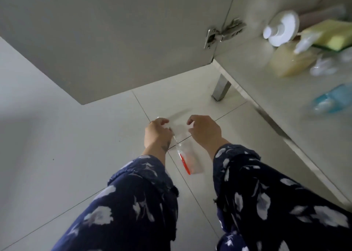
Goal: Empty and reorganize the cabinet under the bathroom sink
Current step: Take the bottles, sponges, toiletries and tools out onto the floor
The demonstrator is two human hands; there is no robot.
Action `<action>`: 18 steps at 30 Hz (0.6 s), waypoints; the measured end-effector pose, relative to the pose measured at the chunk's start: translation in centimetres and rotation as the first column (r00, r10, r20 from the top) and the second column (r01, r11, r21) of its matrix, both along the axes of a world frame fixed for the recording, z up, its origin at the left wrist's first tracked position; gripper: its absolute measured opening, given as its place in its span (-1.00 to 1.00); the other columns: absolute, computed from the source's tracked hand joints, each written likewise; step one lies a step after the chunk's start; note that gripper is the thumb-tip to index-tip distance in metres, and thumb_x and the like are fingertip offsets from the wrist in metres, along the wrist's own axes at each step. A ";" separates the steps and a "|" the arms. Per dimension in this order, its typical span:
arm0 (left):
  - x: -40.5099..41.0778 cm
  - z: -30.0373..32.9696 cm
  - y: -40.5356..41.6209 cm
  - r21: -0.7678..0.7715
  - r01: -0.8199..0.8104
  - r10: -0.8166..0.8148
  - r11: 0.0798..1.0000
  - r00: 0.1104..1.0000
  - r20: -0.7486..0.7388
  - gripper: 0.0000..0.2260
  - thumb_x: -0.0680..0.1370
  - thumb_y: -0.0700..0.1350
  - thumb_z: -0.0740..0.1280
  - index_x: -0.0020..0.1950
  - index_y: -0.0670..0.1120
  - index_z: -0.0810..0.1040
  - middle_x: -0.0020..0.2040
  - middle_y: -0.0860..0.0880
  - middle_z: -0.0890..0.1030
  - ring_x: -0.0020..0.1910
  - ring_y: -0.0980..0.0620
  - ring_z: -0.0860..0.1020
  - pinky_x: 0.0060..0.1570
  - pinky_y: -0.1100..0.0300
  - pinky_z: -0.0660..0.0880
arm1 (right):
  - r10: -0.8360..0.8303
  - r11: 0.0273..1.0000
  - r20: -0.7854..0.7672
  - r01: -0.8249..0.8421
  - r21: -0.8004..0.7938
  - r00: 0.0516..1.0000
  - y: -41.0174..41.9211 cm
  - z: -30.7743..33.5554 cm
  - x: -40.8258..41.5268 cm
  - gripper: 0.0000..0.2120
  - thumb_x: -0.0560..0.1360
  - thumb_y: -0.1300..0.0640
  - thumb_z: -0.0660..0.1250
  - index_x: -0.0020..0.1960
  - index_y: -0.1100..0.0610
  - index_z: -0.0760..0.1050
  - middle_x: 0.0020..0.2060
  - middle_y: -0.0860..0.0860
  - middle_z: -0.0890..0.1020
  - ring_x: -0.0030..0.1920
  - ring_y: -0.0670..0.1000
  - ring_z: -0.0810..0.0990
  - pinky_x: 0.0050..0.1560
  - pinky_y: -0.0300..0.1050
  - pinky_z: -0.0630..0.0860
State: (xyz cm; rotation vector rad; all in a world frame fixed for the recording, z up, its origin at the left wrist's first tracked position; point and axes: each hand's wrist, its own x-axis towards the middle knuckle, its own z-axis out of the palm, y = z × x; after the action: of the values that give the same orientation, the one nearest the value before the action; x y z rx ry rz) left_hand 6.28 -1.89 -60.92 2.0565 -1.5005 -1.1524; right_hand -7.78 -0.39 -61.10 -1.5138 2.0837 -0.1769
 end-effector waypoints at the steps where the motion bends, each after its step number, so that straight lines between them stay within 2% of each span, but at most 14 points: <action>1: -1.0 1.2 -0.6 -0.032 0.038 -0.038 0.999 0.999 -0.003 -0.68 0.53 -0.29 0.21 0.23 -0.06 0.56 0.24 -0.02 0.57 0.16 -0.01 0.53 0.00 0.27 0.38 | 0.000 1.000 -0.005 0.000 -0.024 1.000 -0.2 1.4 -1.0 -0.79 0.51 0.19 0.26 0.08 -0.03 0.53 0.02 -0.03 0.59 0.02 0.03 0.57 0.01 -0.13 0.48; 5: -6.1 6.3 -2.4 -0.152 0.171 -0.177 0.973 0.984 -0.029 -0.68 0.54 -0.29 0.21 0.24 -0.07 0.55 0.25 -0.02 0.56 0.19 0.00 0.51 0.01 0.32 0.35 | -0.016 0.992 -0.040 0.011 -0.126 0.999 -0.6 6.8 -5.9 -0.79 0.53 0.18 0.22 0.05 -0.06 0.55 0.09 -0.03 0.60 0.13 0.03 0.56 0.16 -0.09 0.49; 8: -10.5 9.7 -2.8 -0.229 0.252 -0.271 0.940 0.961 -0.055 -0.70 0.54 -0.27 0.22 0.23 -0.07 0.55 0.23 -0.02 0.57 0.14 0.01 0.52 -0.01 0.32 0.33 | -0.096 0.969 -0.041 0.084 -0.231 0.995 0.2 10.8 -10.1 -0.79 0.52 0.19 0.21 -0.01 -0.02 0.59 0.05 0.01 0.65 0.06 0.06 0.60 0.11 -0.09 0.53; 11: -14.8 12.2 -1.9 -0.262 0.314 -0.349 0.912 0.932 -0.096 -0.71 0.54 -0.25 0.23 0.21 -0.05 0.56 0.20 0.00 0.57 0.04 0.04 0.50 -0.05 0.29 0.36 | -0.176 0.952 -0.066 0.153 -0.264 0.982 2.1 14.0 -14.3 -0.78 0.52 0.21 0.21 -0.05 -0.05 0.57 0.04 0.00 0.64 0.04 0.05 0.60 0.09 -0.09 0.54; 14: -19.3 13.8 -0.3 -0.298 0.404 -0.452 0.865 0.886 -0.108 -0.73 0.54 -0.19 0.26 0.22 -0.02 0.56 0.21 0.03 0.57 0.15 0.04 0.52 0.04 0.26 0.40 | -0.287 0.926 -0.116 0.244 -0.287 0.951 4.6 16.1 -18.9 -0.74 0.52 0.22 0.17 -0.12 -0.13 0.50 0.09 0.00 0.62 0.09 0.04 0.58 0.13 -0.10 0.51; 18: -24.7 13.7 2.4 -0.310 0.514 -0.572 0.800 0.809 -0.134 -0.72 0.53 -0.10 0.31 0.24 0.02 0.53 0.21 0.04 0.55 0.12 0.06 0.51 0.01 0.24 0.40 | -0.405 0.888 -0.193 0.334 -0.316 0.894 8.2 16.9 -24.1 -0.67 0.50 0.31 0.14 0.01 -0.06 0.55 0.11 0.00 0.59 0.17 0.04 0.51 0.15 -0.13 0.44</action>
State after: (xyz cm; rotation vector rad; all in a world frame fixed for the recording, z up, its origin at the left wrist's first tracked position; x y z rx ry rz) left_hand -18.45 0.55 -47.17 1.2942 -2.0726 -1.2419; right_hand -31.92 7.78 -44.21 -1.3210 2.6424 -0.4557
